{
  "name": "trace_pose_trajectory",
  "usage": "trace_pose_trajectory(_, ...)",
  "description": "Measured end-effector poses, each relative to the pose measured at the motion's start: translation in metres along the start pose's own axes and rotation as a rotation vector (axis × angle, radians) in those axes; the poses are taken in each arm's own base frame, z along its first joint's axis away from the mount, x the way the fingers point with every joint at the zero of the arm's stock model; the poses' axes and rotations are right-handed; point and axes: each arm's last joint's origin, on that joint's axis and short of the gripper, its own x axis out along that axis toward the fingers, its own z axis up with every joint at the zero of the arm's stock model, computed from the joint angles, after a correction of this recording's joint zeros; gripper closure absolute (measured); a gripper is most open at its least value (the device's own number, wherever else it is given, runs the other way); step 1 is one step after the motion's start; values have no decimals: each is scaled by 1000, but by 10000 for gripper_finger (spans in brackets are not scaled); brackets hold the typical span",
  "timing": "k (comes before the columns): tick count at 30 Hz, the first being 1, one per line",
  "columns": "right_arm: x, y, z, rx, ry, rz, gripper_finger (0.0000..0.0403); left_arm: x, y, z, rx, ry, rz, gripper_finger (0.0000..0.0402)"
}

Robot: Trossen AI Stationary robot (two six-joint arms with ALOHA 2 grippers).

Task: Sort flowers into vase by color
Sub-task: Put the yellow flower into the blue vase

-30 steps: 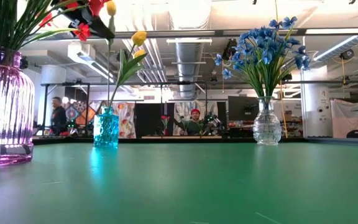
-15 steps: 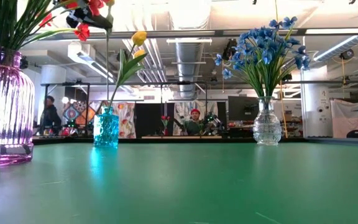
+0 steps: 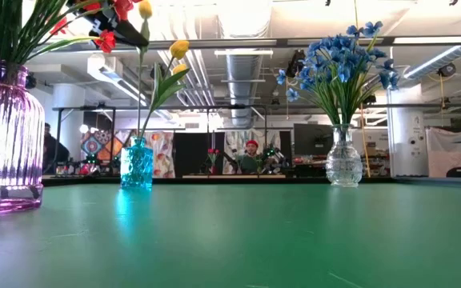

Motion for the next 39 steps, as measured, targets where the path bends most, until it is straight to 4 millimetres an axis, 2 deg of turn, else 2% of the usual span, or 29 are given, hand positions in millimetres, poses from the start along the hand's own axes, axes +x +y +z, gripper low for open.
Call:
trace_pose_trajectory(6,0,0,0,-2,0,0,158,3,0,-2,-11,27,5,396)
trace_pose_trajectory(12,0,0,0,-1,1,1,158,4,0,-5,-11,55,7,366)
trace_pose_trajectory(32,0,0,0,1,0,1,158,-3,0,-10,-24,102,9,155)
trace_pose_trajectory(39,0,0,0,2,0,0,158,-15,1,-13,-25,119,9,113)
